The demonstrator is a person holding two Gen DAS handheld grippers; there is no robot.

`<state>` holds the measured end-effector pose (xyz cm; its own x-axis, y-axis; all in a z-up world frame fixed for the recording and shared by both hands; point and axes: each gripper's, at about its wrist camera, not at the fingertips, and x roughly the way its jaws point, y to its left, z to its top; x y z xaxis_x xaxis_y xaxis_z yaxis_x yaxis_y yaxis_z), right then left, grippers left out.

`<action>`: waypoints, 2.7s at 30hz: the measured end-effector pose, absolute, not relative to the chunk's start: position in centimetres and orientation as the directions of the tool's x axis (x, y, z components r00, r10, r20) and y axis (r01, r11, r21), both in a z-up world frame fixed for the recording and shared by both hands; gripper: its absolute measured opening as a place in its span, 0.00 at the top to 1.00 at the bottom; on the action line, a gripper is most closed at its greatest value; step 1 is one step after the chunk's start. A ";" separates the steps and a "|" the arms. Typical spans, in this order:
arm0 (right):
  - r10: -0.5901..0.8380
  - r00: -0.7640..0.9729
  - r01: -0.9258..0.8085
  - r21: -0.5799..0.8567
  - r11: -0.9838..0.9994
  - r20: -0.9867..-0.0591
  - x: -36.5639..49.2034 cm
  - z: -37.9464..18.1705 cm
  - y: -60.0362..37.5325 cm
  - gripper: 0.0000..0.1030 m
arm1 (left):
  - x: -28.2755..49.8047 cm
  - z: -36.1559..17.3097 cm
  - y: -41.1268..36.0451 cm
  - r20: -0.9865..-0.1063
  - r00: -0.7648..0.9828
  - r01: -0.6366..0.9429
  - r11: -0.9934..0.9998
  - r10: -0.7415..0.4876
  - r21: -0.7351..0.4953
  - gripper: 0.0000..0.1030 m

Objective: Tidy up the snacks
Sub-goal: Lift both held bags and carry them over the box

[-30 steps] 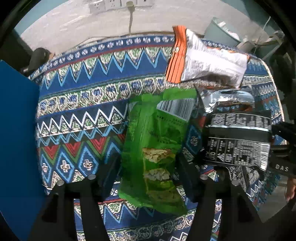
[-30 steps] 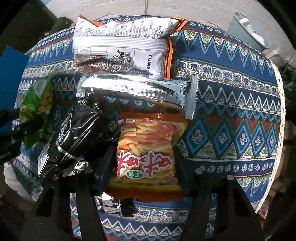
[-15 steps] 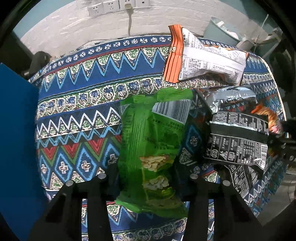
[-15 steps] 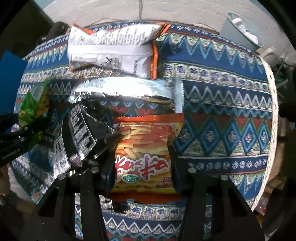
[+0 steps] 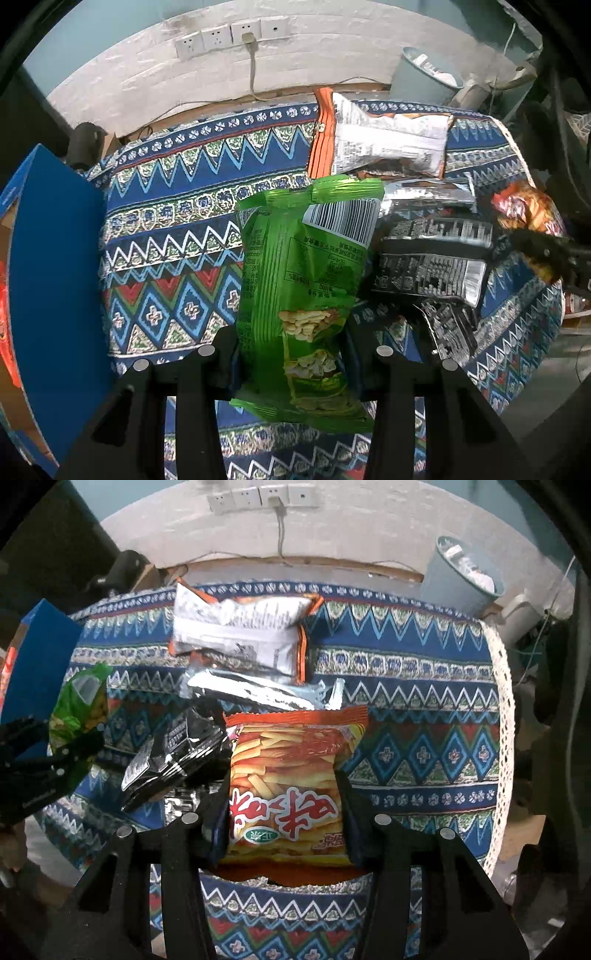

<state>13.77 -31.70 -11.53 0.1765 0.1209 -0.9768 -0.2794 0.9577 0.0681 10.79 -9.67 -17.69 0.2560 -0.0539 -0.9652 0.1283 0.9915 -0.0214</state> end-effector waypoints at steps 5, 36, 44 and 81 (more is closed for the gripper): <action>0.131 0.210 -0.283 0.068 0.957 -0.969 13.6 -9.9 -31.2 0.52 | 9.7 -16.0 -8.9 -0.959 0.276 0.120 0.992 -0.067 -0.035 0.57; 0.308 0.311 -0.487 0.128 0.864 -0.899 12.4 -1.9 -19.4 0.52 | 4.9 -7.2 -2.5 -0.869 0.492 0.066 0.994 0.045 0.089 0.57; 0.339 0.303 -0.542 0.132 0.830 -0.891 12.1 -0.8 -15.6 0.52 | 4.1 -6.3 0.0 -0.857 0.512 0.034 0.995 0.059 0.089 0.57; 0.415 0.140 -0.734 0.186 0.653 -0.899 11.4 -2.0 5.9 0.52 | 0.5 -6.6 18.6 -0.850 0.499 -0.290 0.957 0.171 0.023 0.57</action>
